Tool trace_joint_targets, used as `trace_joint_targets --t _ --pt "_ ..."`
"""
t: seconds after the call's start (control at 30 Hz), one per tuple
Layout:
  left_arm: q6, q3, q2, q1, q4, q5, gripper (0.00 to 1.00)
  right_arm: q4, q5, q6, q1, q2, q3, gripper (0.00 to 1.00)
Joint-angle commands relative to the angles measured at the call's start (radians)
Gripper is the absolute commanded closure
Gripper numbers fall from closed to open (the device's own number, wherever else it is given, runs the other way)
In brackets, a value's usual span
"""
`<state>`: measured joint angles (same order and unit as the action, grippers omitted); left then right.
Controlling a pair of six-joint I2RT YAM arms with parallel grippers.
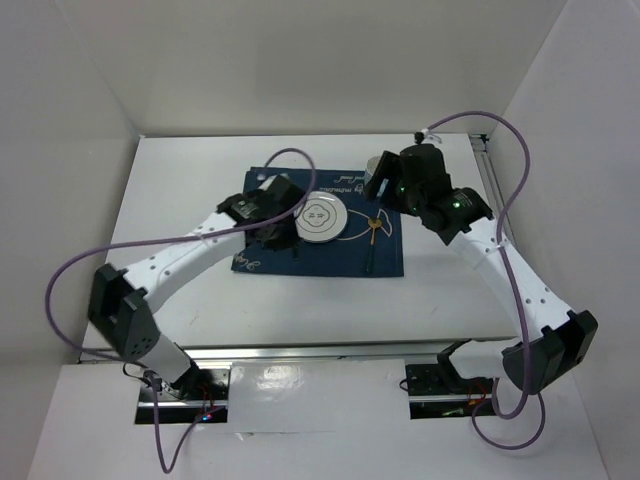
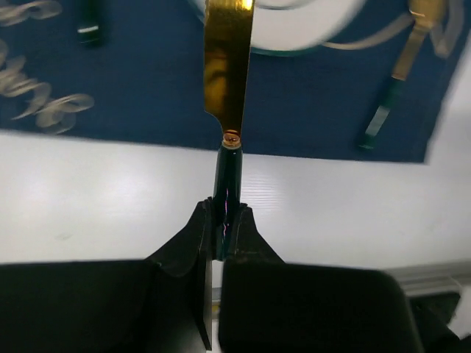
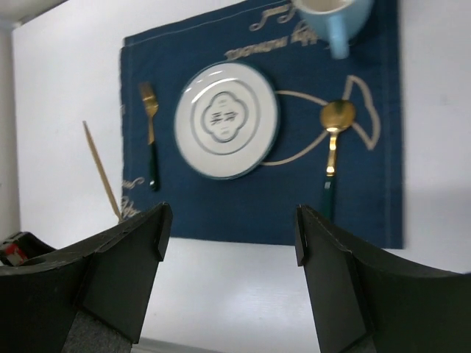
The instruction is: Set the dinner table for one person
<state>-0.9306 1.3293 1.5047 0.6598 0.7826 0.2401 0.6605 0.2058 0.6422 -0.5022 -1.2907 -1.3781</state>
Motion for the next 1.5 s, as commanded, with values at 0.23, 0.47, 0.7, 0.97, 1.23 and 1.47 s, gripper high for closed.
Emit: trace_joint_targets --t 0.23,0.47,0.7,0.97,1.23,1.47 --pt "0.067 0.526 0.535 0.147 0.017 -0.154 1.00 0.201 0.050 -0.061 0.181 0.206 0.031 0.19" --pt "0.116 0.792 0.825 0.147 0.046 -0.205 1.00 0.312 0.112 -0.093 0.248 0.255 -0.042 0.16" --pt "0.125 0.912 0.969 0.147 0.046 -0.229 0.99 0.355 0.142 -0.102 0.257 0.269 -0.064 0.12" --pt "0.159 0.918 0.922 0.147 0.046 -0.209 0.42 0.384 0.152 -0.102 0.257 0.269 -0.075 0.05" --pt "0.226 0.932 0.694 0.147 0.113 -0.200 0.41 0.364 0.130 -0.069 0.257 0.258 -0.062 0.00" --pt "0.248 0.646 0.274 0.106 0.138 -0.087 0.30 0.369 0.141 -0.001 0.266 0.220 -0.026 0.00"
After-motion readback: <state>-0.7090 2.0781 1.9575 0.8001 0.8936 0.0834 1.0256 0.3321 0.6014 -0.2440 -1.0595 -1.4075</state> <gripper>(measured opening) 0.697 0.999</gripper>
